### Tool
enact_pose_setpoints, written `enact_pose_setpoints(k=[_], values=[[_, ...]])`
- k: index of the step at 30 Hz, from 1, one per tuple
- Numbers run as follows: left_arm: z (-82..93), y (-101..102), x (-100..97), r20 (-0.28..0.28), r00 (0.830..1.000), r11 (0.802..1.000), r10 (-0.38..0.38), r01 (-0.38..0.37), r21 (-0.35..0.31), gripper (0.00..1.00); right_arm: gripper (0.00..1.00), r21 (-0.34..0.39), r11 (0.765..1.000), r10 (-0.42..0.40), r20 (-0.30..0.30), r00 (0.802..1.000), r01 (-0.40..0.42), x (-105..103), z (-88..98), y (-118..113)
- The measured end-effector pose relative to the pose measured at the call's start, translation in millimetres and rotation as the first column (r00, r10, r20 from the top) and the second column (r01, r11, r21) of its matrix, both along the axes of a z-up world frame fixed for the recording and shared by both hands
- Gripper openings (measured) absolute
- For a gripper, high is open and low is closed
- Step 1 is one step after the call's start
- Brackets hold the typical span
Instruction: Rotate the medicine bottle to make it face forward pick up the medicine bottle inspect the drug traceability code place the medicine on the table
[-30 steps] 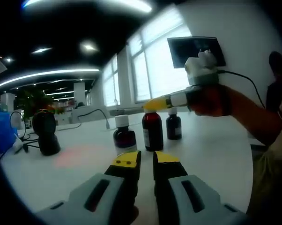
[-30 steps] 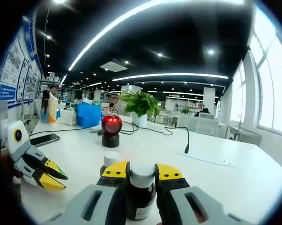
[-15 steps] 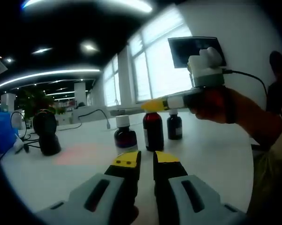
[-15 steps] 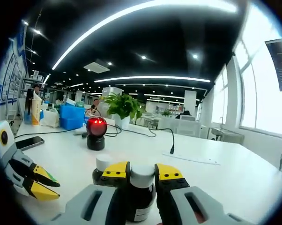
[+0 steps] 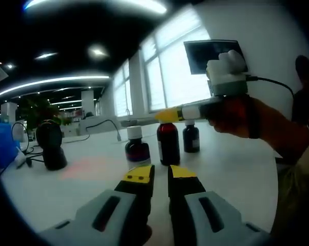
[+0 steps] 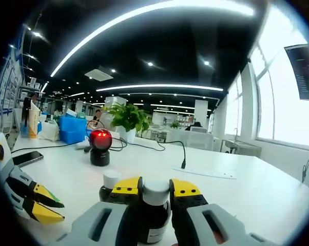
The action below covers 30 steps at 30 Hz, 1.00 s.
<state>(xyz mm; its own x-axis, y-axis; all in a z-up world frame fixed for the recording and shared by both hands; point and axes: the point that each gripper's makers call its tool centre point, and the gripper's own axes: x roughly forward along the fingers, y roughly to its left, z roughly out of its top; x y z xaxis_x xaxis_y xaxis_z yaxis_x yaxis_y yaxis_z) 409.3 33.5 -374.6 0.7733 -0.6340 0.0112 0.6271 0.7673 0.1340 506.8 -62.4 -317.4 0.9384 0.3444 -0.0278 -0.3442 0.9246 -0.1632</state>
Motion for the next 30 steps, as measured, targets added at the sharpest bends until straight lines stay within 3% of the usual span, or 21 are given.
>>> enact_pose_setpoints(k=[9, 20, 26, 30], values=[[0.1, -0.6, -0.8, 0.0, 1.0, 1.0, -0.003, 0.003, 0.004, 0.04, 0.19, -0.039, 0.998, 0.044, 0.024, 0.999, -0.043, -5.5, 8.1, 1.1], [-0.6, -0.3, -0.1, 0.0, 1.0, 1.0, -0.002, 0.002, 0.006, 0.04, 0.22, 0.036, 0.989, 0.141, 0.009, 0.99, -0.142, -4.6, 8.1, -1.7], [-1.0, -0.2, 0.2, 0.002, 1.0, 1.0, -0.002, 0.002, 0.009, 0.04, 0.21, 0.117, 0.97, 0.218, -0.009, 0.976, -0.215, -8.5, 9.5, 1.6], [-0.8, -0.2, 0.3, 0.002, 1.0, 1.0, -0.002, 0.002, 0.009, 0.04, 0.22, 0.123, 0.957, 0.265, -0.016, 0.964, -0.261, -9.7, 8.5, 5.2]])
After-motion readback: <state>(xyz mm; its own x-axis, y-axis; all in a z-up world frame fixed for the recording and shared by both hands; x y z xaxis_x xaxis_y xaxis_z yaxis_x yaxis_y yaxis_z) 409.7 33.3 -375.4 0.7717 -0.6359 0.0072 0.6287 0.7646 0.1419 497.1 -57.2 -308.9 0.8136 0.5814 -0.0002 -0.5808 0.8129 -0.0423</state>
